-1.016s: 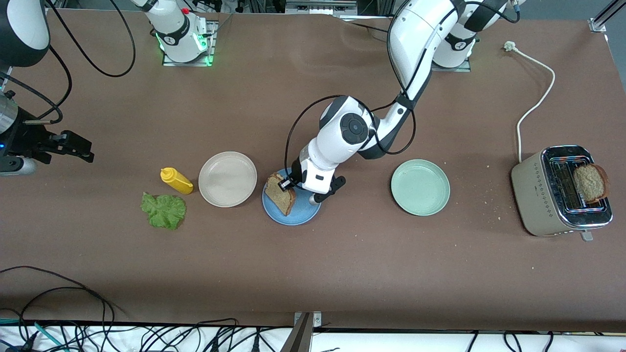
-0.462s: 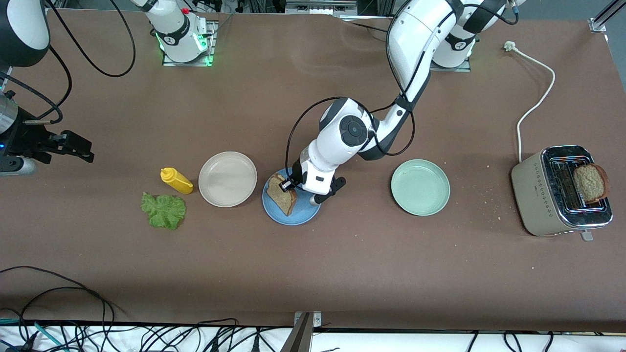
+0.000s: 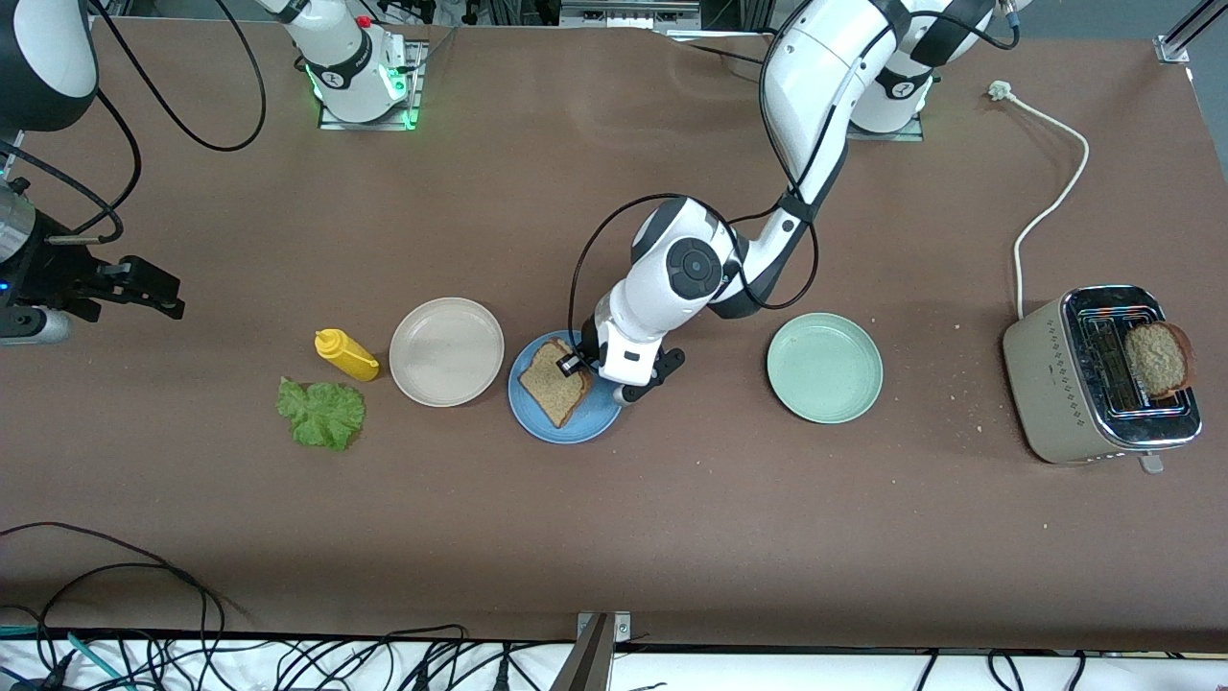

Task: Make sandwich in blue plate with both arms
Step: 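Lower the bread flat onto the blue plate and open the left gripper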

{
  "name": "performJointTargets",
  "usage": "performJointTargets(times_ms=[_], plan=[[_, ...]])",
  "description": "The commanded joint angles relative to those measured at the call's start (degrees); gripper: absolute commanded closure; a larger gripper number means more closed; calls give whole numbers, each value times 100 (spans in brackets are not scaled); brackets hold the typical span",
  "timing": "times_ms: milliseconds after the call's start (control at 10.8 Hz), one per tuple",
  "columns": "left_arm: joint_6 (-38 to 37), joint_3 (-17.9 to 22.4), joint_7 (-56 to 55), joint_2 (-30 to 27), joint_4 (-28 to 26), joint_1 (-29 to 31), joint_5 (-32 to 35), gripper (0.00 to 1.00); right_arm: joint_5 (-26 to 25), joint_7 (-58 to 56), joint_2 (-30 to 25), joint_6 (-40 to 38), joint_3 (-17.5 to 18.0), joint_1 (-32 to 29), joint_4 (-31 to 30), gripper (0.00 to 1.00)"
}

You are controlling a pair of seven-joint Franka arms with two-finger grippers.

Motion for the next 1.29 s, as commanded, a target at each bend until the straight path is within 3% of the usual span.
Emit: performJointTargets(times_ms=[0,185,277,462,554,647,739,1016,1201], plan=[[-687,26,45,17,-56,12,-141,100,-38,1,-50,-13,16,2,25,0],[-900,26,71,34,-56,38,-133,97,-29,1,-50,-13,7,2,25,0],[-901,26,71,34,-56,38,-133,89,-29,1,-50,-13,16,2,25,0],[-901,26,54,34,-47,38,-141,43,-29,1,-50,-13,7,2,25,0],[-901,26,45,26,-47,47,-141,25,-29,1,-50,-13,7,2,25,0],[-901,35,27,-9,-47,56,-141,9,-29,1,-50,-13,7,2,25,0],[-909,44,27,-45,-38,134,-141,0,-29,1,-50,-13,7,2,25,0],[-1320,131,36,-176,23,353,-133,0,-29,-16,-50,-13,7,2,25,0],[-1882,202,80,-579,32,643,-28,0,-29,1,-50,-13,-2,2,25,0]])
